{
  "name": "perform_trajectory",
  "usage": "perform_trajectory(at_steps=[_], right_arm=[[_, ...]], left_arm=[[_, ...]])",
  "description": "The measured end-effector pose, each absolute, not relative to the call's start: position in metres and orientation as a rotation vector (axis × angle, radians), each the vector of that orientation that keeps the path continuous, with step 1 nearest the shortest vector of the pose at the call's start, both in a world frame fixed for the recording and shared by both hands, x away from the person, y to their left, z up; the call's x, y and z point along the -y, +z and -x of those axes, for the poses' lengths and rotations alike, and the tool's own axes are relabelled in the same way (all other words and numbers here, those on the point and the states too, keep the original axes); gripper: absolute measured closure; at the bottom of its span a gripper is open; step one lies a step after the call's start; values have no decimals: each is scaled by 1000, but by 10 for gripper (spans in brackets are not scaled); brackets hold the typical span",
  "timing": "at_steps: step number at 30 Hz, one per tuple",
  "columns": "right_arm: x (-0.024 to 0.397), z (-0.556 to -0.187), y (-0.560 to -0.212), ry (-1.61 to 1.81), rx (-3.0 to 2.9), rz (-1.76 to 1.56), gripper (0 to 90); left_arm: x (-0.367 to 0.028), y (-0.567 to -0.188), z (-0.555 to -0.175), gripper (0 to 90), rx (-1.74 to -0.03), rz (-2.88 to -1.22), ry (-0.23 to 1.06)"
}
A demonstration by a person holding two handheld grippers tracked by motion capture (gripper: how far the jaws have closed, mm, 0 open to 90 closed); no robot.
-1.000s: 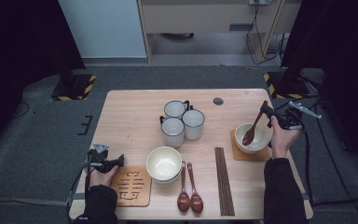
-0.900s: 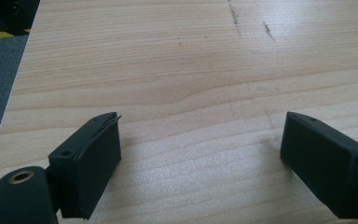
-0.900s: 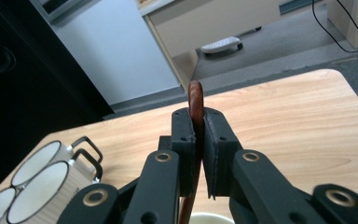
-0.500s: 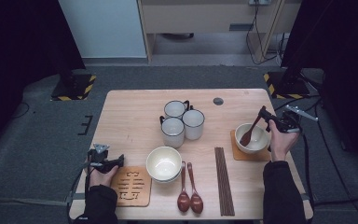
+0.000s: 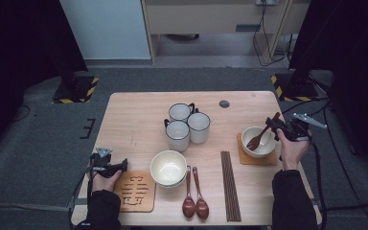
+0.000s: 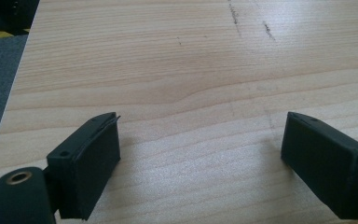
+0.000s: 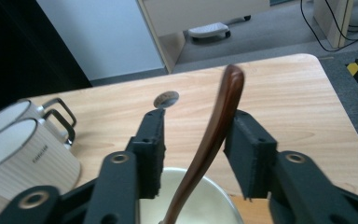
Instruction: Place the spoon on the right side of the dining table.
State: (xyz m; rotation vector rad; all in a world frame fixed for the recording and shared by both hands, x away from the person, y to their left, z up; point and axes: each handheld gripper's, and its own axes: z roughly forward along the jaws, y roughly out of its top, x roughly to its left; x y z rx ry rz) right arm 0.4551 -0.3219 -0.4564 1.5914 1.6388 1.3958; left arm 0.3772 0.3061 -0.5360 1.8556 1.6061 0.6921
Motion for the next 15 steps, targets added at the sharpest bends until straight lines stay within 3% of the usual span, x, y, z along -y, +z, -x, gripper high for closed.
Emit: perform_trajectory(at_steps=[15], right_arm=[[325,-448,-468,1235,-1726,-1558,403]], left_arm=[[-307,-536,-379,49,-1636,-1849,688]])
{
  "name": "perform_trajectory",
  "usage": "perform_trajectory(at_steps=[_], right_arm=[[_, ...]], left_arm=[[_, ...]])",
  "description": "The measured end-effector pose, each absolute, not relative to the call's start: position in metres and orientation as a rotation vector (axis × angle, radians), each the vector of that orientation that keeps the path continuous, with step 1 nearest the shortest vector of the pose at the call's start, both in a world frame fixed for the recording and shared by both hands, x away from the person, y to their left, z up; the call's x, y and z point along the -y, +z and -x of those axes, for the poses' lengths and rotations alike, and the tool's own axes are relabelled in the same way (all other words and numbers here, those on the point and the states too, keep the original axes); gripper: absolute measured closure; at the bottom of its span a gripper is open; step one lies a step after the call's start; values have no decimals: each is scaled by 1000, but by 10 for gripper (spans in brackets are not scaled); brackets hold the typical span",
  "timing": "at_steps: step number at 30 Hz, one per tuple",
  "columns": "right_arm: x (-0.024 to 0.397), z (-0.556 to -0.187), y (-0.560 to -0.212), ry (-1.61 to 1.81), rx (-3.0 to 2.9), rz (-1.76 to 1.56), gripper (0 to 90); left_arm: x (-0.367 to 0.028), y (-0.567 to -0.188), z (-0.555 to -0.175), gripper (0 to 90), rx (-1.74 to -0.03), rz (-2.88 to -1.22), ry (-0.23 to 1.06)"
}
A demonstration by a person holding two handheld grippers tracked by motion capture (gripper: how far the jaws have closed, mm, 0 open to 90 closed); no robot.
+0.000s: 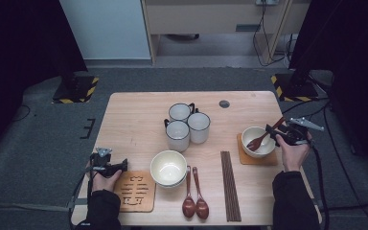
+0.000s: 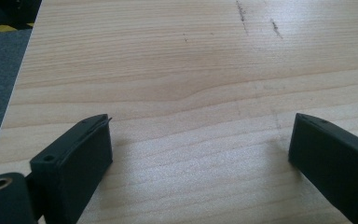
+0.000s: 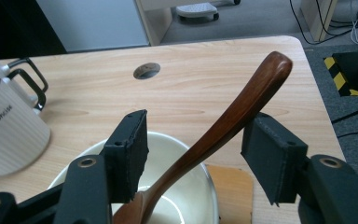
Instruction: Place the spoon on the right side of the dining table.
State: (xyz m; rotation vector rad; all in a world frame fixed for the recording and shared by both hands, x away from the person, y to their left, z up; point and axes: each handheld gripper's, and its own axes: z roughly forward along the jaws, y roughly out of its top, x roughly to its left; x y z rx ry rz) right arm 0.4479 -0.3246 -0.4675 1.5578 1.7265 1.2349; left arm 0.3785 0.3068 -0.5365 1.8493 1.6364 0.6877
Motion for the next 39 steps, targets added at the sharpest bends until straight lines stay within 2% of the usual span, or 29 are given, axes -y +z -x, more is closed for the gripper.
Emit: perform_trajectory(at_steps=[11,29,39], right_arm=[[327,-442,-476,1106,-1784,-1571,391],[333,-428,-484,1102,-1808,-1599,370],[327,-414,-472,1097,-1815,-1533,364]], left_arm=[[-307,-537,-379,20,-1655,-1845,686],[-307,-537,-380,0,-1670,-1846,684],[-307,-537,-380,0,-1671,-1846,685]])
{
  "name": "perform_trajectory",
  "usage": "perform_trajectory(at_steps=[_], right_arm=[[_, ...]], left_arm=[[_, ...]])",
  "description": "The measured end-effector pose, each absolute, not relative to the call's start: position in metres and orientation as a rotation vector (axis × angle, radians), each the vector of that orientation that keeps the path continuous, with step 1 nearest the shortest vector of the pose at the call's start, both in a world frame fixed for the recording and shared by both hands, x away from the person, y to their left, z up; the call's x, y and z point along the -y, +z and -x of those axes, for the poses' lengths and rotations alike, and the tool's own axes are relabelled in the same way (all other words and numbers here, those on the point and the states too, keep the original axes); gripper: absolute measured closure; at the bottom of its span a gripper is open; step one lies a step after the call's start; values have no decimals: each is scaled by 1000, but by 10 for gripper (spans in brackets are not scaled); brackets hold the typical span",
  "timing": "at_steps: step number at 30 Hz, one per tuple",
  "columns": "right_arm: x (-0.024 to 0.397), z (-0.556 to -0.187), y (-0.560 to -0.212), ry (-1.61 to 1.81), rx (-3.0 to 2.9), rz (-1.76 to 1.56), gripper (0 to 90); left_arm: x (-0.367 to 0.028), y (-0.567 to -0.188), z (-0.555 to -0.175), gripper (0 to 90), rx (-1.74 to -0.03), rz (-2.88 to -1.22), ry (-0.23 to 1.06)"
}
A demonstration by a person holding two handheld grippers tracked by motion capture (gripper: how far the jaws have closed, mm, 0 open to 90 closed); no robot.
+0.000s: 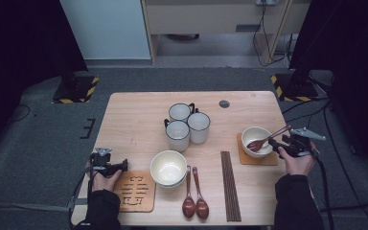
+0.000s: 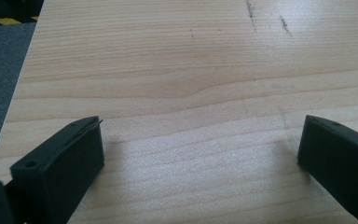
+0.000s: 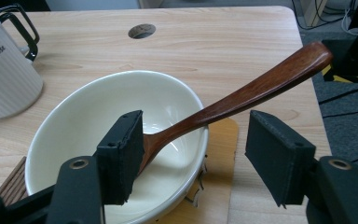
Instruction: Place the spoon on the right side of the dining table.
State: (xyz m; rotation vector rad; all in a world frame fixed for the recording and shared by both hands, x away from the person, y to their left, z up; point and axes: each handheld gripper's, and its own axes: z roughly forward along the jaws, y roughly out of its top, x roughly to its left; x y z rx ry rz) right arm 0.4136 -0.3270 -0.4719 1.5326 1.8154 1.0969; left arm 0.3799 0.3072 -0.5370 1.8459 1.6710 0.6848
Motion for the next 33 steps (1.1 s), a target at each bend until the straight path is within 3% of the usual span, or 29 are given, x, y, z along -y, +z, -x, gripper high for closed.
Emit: perform_trajectory(at_steps=[14,33], right_arm=[[317,-422,-449,1103,-1852,-1445,387],[315,-457,-458,1085,-1949,-1409,331]], left_arm=[[-307,-537,-380,0,-1671,-1846,685],[-307,-537,-380,0,-1671,-1846,685]])
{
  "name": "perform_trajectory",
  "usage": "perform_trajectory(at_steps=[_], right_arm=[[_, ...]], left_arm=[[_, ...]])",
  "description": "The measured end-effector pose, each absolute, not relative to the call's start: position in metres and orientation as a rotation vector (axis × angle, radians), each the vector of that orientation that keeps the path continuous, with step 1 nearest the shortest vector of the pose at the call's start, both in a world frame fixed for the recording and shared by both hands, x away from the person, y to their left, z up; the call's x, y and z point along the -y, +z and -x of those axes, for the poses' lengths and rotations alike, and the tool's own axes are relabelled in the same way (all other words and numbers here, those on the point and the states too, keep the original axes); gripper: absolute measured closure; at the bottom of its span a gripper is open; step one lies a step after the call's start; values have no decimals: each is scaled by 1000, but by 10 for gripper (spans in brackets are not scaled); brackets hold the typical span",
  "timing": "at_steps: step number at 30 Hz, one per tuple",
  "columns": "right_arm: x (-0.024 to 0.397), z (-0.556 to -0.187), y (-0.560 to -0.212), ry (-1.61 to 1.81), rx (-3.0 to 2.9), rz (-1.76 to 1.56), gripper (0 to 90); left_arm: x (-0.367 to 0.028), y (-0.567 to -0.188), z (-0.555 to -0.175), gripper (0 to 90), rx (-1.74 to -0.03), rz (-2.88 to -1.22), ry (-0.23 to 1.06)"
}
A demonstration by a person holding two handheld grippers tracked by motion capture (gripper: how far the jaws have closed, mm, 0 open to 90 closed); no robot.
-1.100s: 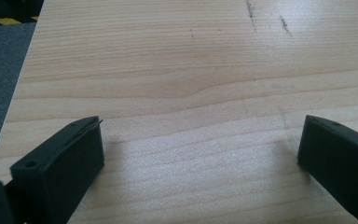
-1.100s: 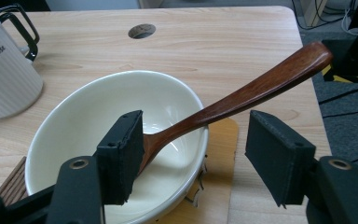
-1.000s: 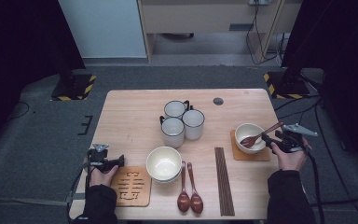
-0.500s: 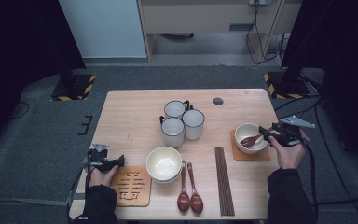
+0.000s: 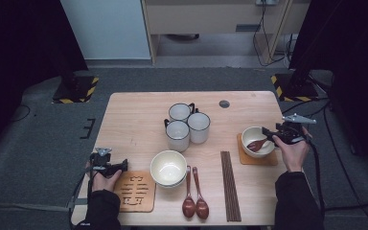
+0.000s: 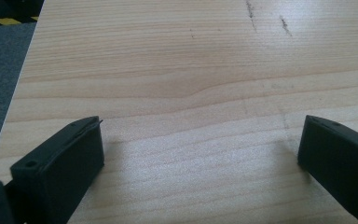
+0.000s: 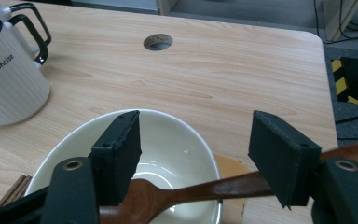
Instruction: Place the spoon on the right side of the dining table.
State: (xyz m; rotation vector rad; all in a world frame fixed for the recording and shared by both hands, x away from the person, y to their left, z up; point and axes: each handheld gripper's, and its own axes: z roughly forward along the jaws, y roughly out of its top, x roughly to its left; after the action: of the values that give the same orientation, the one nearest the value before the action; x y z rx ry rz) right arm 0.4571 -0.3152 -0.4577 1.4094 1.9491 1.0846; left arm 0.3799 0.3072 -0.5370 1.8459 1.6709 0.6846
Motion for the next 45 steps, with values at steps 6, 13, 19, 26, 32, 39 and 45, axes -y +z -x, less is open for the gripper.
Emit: perform_trajectory(at_steps=[6,13,19,26,32,39,45], right_arm=[[312,-463,-462,1027,-1977,-1410,330],[316,-464,-465,1000,-1970,-1444,327],[319,-457,-465,1009,-1959,-1472,313],[323,-445,-465,993,-1956,-1486,305],[325,-437,-463,1002,-1958,-1494,291],[323,-426,-463,993,-1981,-1484,286],[321,-416,-462,992,-1995,-1479,285]], left_arm=[[-307,-537,-380,0,-1671,-1846,685],[-307,-537,-380,0,-1671,-1846,685],[-307,-537,-380,0,-1671,-1846,685],[-307,-537,-380,0,-1671,-1846,685],[-307,-537,-380,0,-1671,-1846,685],[-307,-537,-380,0,-1671,-1846,685],[-307,-537,-380,0,-1674,-1844,687]])
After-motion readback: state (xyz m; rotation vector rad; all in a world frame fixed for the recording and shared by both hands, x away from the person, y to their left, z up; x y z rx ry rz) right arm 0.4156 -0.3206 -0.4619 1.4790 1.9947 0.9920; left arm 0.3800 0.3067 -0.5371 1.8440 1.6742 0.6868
